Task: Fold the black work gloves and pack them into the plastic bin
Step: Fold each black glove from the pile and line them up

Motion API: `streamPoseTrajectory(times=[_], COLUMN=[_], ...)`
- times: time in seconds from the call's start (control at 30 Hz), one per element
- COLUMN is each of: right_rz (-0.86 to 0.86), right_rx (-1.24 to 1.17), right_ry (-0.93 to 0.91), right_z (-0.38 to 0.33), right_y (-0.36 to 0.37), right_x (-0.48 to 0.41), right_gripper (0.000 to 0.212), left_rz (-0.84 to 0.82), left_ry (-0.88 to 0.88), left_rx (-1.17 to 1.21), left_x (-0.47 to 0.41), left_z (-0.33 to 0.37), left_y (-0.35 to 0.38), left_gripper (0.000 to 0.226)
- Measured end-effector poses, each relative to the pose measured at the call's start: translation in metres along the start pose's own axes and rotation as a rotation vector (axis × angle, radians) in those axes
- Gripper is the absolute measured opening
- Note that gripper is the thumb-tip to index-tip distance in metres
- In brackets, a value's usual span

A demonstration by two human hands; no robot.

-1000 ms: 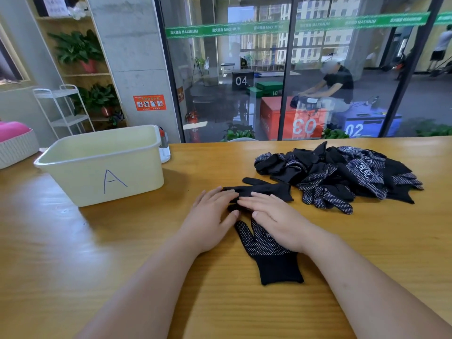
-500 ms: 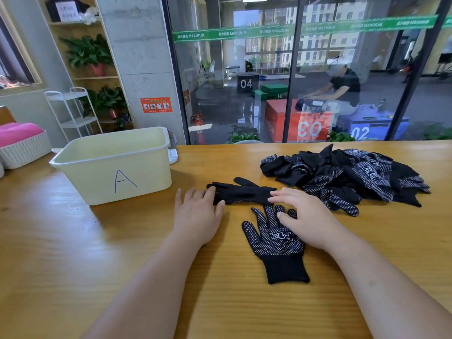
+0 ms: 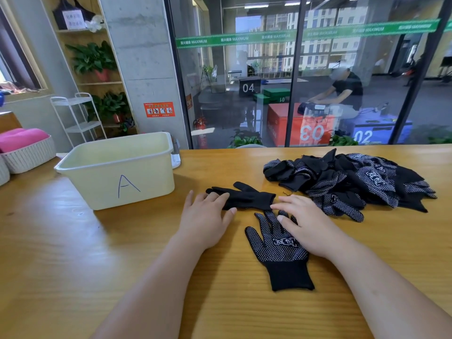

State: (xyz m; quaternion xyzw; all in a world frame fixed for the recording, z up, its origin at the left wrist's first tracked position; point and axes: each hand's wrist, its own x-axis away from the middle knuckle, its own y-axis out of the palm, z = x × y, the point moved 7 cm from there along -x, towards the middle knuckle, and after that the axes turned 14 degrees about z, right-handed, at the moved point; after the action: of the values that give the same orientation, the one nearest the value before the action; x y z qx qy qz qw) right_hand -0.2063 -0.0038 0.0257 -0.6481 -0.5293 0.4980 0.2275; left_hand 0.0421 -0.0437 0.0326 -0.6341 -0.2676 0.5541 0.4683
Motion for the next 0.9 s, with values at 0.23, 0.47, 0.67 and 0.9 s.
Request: streamPoseTrajectory(times=[0.23,0.47,0.67,0.9], right_rz=[-0.118,-0.133,0.011,0.016], right_rx=[0.125,0.126,-0.185,-0.074], right_ry=[0.026,-0.012,-0.072,-0.146], right_z=[-0.006,-0.026,-0.059,-0.092], right_y=[0.019,0.027,-0.021,-0.082], right_x=[-0.004,-0.017,-0.045,-0.131], right_gripper=[0.056,0.062,0.045,0.043], left_rz=[0.048,-0.024,0.114,0.249], left_ry=[0.014,0.063,-0.051,-0.242], left_rx=[0.05,0.202,0.371,0.5], left_x=[0.004,0.008,0.006,0.005], left_z=[0.007,0.021,0.009,-0.013], left_y=[0.009,0.017,0.009,-0.002], left_gripper=[0.064,0.067,0.069,0.069])
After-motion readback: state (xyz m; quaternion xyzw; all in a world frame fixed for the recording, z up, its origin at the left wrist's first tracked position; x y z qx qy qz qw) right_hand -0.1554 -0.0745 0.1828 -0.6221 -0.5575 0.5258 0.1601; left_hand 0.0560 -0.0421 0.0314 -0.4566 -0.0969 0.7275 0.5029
